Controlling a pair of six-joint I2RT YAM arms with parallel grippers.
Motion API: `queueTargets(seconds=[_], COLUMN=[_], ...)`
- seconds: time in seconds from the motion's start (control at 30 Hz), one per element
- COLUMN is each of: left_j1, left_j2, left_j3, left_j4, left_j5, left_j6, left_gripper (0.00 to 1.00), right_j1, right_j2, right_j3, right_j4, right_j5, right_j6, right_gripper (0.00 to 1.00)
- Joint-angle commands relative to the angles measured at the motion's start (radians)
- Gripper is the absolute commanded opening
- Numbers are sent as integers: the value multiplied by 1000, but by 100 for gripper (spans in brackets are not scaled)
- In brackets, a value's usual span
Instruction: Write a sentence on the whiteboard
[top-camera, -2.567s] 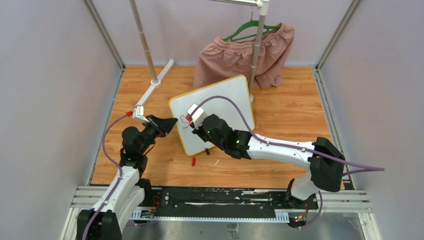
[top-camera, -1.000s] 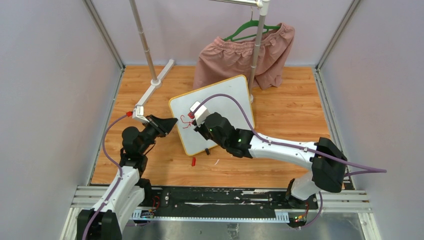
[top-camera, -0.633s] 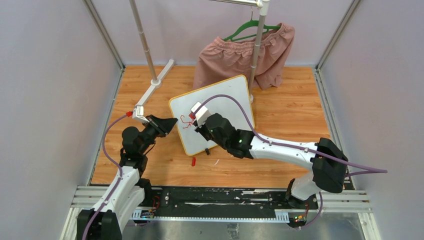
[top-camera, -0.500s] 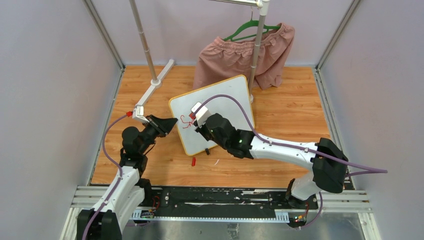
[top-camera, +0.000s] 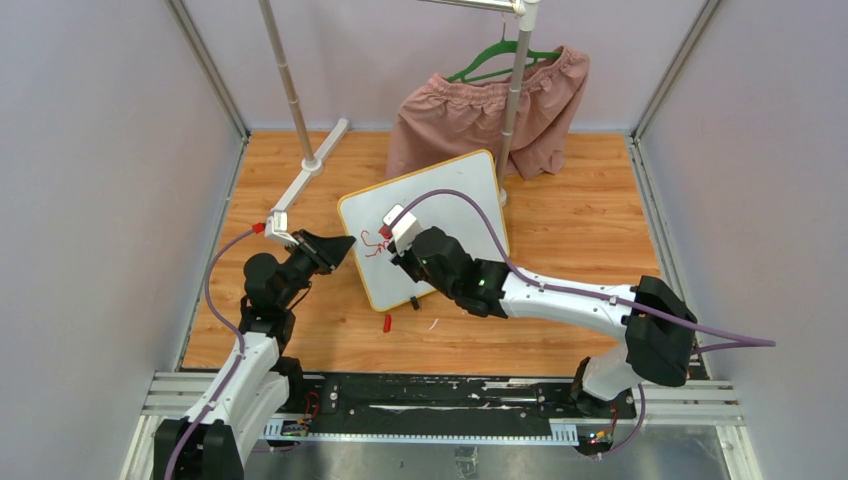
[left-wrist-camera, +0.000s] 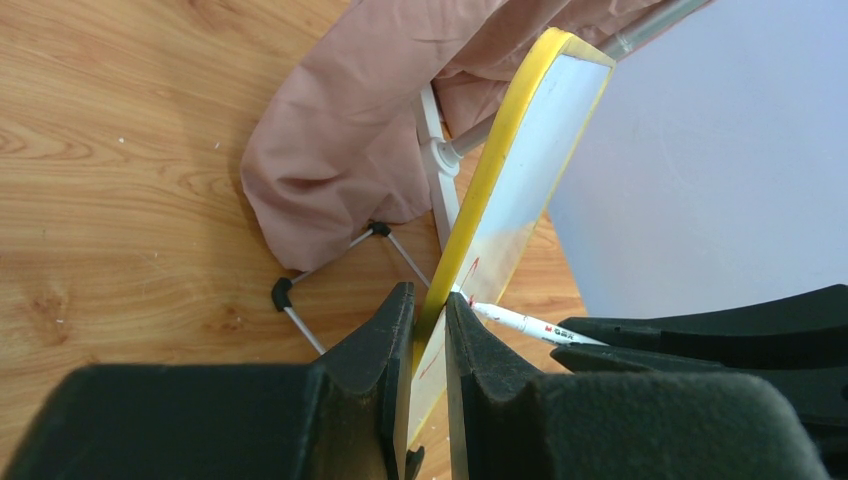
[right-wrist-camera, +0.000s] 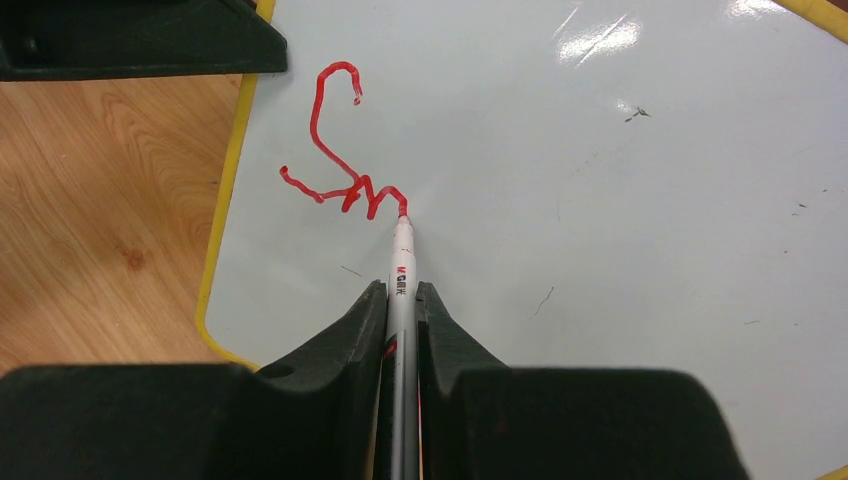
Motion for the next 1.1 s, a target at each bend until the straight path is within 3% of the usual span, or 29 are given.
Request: queueTargets(seconds=[0.0,1.07], left_j1=[2,3], left_j2=[-7,-12], left_j3=[-6,-9], left_j4=[18,19], left_j5=[24,24], left_j6=[-4,-3], left_gripper=[0,0], right_j1=[-15,-15], right_j2=[-22,-86], right_j3=[-20,36], right_j4=[-12,-18], right_j5=[-3,-7], right_j6=[11,19], right_gripper=[0,0])
